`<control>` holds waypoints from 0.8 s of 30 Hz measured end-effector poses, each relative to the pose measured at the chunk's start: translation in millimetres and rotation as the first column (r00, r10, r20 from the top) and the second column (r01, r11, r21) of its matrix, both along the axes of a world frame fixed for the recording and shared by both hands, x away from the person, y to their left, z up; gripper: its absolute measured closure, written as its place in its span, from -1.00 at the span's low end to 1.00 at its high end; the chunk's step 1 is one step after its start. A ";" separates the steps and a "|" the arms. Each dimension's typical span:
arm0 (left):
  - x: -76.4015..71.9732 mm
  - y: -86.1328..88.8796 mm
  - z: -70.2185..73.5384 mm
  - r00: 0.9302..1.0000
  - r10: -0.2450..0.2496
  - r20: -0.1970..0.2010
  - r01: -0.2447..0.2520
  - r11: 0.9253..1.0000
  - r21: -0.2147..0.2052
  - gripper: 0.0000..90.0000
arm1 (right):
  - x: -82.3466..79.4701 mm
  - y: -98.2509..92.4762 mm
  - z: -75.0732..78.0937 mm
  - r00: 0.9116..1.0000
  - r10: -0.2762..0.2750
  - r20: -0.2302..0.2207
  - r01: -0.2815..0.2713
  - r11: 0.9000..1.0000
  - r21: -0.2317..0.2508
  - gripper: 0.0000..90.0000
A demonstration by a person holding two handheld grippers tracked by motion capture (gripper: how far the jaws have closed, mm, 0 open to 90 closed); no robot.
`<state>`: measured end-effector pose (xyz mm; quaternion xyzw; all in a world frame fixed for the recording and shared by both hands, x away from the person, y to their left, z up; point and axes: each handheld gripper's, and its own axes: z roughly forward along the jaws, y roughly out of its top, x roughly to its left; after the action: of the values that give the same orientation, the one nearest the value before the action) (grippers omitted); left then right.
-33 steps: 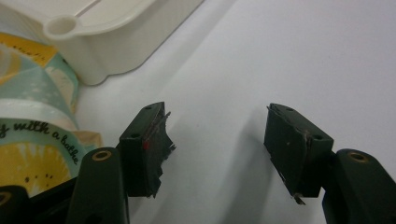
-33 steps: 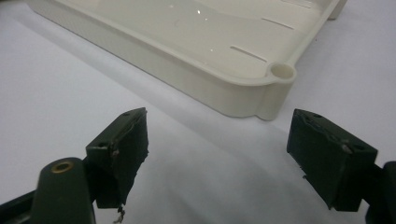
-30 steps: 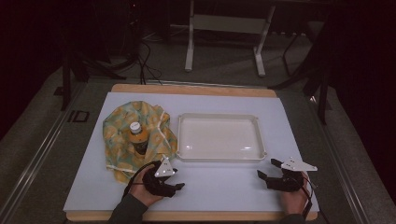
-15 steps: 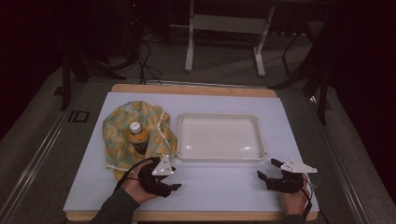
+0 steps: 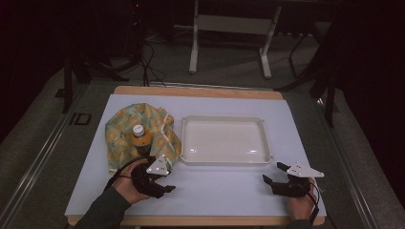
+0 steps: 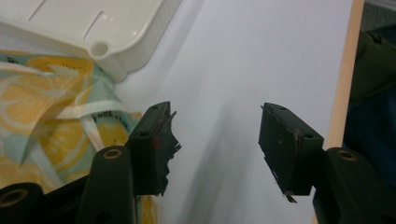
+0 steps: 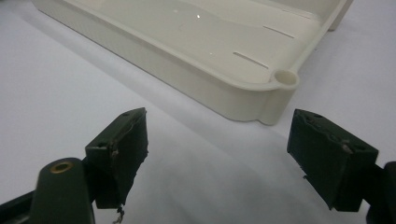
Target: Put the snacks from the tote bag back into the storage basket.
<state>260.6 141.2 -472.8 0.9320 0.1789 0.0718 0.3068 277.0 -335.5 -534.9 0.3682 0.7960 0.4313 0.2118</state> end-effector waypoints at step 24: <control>6.8 37.3 24.7 1.000 -0.005 -0.029 0.008 0.996 0.091 0.16 | -0.2 0.0 0.0 1.000 0.004 0.003 -0.004 1.000 -0.002 -0.56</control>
<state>267.3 178.5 -448.1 0.9465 0.1769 0.0656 0.2618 276.8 -335.5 -534.9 0.3658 0.7968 0.4315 0.2124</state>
